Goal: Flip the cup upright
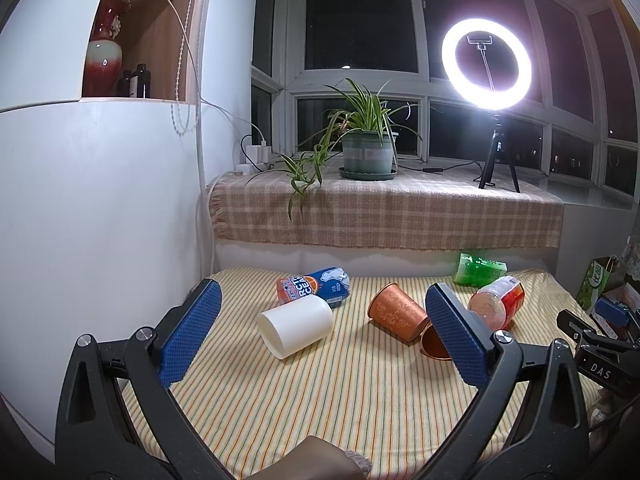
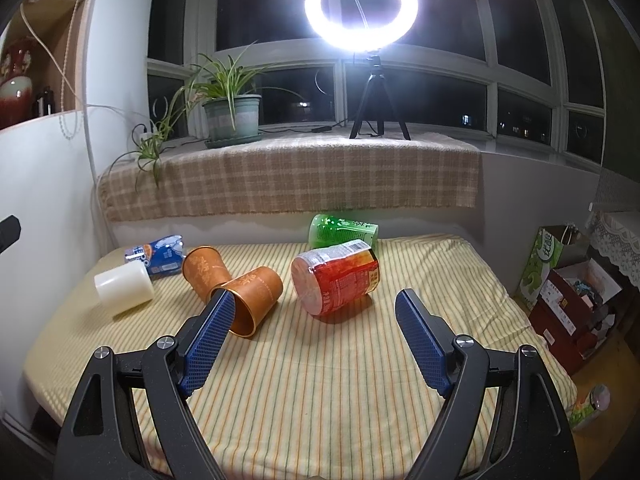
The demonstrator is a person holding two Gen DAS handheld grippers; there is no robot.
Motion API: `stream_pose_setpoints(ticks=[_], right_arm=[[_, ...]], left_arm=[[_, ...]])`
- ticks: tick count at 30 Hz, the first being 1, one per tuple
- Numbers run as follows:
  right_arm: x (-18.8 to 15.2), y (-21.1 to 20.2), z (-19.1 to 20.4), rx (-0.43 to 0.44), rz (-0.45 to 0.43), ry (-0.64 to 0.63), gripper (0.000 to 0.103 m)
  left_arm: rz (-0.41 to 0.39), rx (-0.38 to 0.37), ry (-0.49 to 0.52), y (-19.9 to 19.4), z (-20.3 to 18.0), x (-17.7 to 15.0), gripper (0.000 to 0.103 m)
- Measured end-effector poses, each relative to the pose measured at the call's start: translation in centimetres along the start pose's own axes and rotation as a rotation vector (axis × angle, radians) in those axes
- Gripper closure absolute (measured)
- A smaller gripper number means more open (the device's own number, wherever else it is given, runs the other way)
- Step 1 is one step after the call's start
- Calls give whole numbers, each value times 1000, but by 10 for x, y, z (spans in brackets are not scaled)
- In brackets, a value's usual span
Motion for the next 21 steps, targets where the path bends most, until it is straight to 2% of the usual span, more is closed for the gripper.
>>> stream_pose_setpoints(ticks=[11,21], right_arm=[[-3,7,5,8,12,-9,21],[-8,23,20,61,58,-41,21]], left_arm=[[7,3,-2,6,5,-6,0],[43,17,-7,15,12,-21,0]])
Point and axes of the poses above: each gripper's, at about its wrist camera, not at the fingertips, and y roughly the way its jaws point, z to its left, x to its top, the point moved 10 cm from there along y, roughly the way its jaws point, and after that the axes turned 8 degrees about -z, right-handed, at the moved point
